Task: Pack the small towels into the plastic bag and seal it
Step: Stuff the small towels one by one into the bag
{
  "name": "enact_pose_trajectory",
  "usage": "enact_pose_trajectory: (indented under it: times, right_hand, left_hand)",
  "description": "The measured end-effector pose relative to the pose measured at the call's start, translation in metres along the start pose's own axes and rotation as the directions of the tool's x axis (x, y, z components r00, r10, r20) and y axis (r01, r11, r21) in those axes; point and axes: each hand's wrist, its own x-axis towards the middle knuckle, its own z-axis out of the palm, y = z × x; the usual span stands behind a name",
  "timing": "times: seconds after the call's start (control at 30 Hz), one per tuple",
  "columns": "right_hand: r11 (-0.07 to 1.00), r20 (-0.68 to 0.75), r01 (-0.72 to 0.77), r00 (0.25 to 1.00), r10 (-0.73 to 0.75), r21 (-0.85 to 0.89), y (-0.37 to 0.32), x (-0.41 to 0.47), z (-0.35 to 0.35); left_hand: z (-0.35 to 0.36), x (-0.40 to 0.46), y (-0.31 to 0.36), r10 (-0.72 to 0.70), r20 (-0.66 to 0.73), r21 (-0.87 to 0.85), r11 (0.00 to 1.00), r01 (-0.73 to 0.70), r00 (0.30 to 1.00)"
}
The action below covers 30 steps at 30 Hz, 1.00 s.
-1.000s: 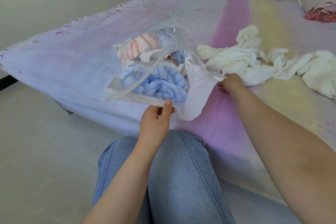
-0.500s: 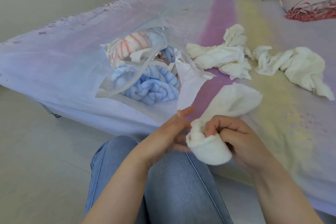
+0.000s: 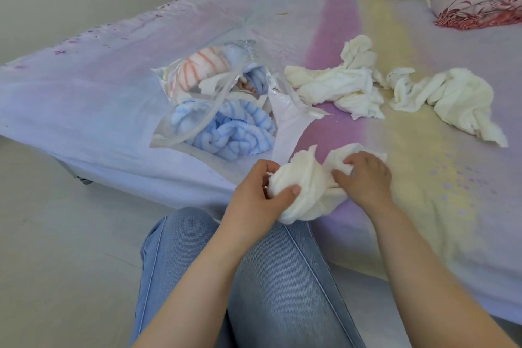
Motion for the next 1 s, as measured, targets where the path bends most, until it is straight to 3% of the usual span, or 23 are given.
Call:
enact_pose_trajectory:
  times: [0.07,0.13,0.2,0.27,0.3,0.37,0.43,0.5,0.53,0.6,0.67,0.73,0.8,0.87,0.93,1.0]
  right_hand:
    - [0.982,-0.148,0.04,0.989,-0.012,0.184,-0.011,-0.008,0.003]
    - [0.818,-0.164,-0.043,0.972,0.166,0.574,-0.026,-0.025,-0.004]
    - [0.429,-0.081,-0.049,0.957,0.279,0.902,-0.05,-0.052,-0.019]
    - [0.043,0.075,-0.079,0.994,0.076,0.996,-0.078,-0.086,-0.03]
    - [-0.007,0.106,-0.107,0.992,-0.071,0.994,-0.09,-0.102,-0.034]
    - [0.163,0.051,-0.012,0.97,-0.236,0.987,-0.11,-0.122,-0.039]
    - [0.329,-0.046,0.121,0.973,-0.227,0.937,-0.118,-0.117,-0.043]
    - [0.371,-0.105,0.162,0.98,-0.168,0.914,-0.123,-0.105,-0.055]
    - [0.381,-0.127,0.179,0.979,-0.159,0.907,-0.125,-0.099,-0.062]
    - [0.386,-0.184,0.24,0.967,-0.178,0.891,-0.13,-0.089,-0.076]
    - [0.414,-0.195,0.279,0.952,-0.234,0.866,-0.14,-0.081,-0.087]
    - [0.516,-0.134,0.277,0.945,-0.297,0.811,-0.154,-0.071,-0.091]
    - [0.645,-0.095,0.291,0.942,-0.322,0.706,-0.169,-0.063,-0.082]
    - [0.73,-0.215,0.383,0.924,-0.317,0.567,-0.184,-0.06,-0.068]
    - [0.748,-0.4,0.515,0.844,-0.357,0.419,-0.196,-0.055,-0.051]
    - [0.74,-0.485,0.596,0.77,-0.415,0.312,-0.205,-0.045,-0.033]
  left_hand:
    - [0.004,-0.001,0.002,0.01,-0.069,0.032,0.999,-0.008,0.998]
    - [0.005,-0.001,0.003,0.063,-0.149,0.07,0.996,-0.053,0.987]
    - [0.006,0.0,0.001,0.166,-0.209,0.16,0.978,-0.133,0.964]
    - [0.008,0.001,0.0,0.263,-0.222,0.231,0.95,-0.211,0.939]
    - [0.009,0.001,0.001,0.29,-0.197,0.232,0.942,-0.243,0.937]
    - [0.009,-0.002,0.003,0.31,-0.074,0.149,0.943,-0.297,0.948]
    - [0.006,-0.008,0.005,0.297,0.068,-0.046,0.955,-0.295,0.952]
    - [0.0,-0.015,0.004,0.268,0.092,-0.283,0.93,-0.233,0.959]
    - [-0.003,-0.019,0.001,0.262,0.028,-0.342,0.909,-0.237,0.965]
    - [-0.013,-0.027,-0.007,0.203,-0.245,-0.234,0.937,-0.261,0.948]
    - [-0.022,-0.03,-0.02,0.136,-0.464,-0.081,0.977,-0.195,0.875]
    - [-0.031,-0.028,-0.031,0.062,-0.463,0.0,0.998,-0.07,0.884]
    - [-0.036,-0.022,-0.034,-0.038,-0.344,0.108,0.991,0.08,0.938]
    - [-0.036,-0.016,-0.031,-0.09,-0.316,0.151,0.978,0.144,0.944]
    - [-0.035,-0.009,-0.027,-0.086,-0.353,0.184,0.97,0.159,0.932]
    - [-0.035,-0.003,-0.022,-0.069,-0.399,0.198,0.967,0.16,0.915]
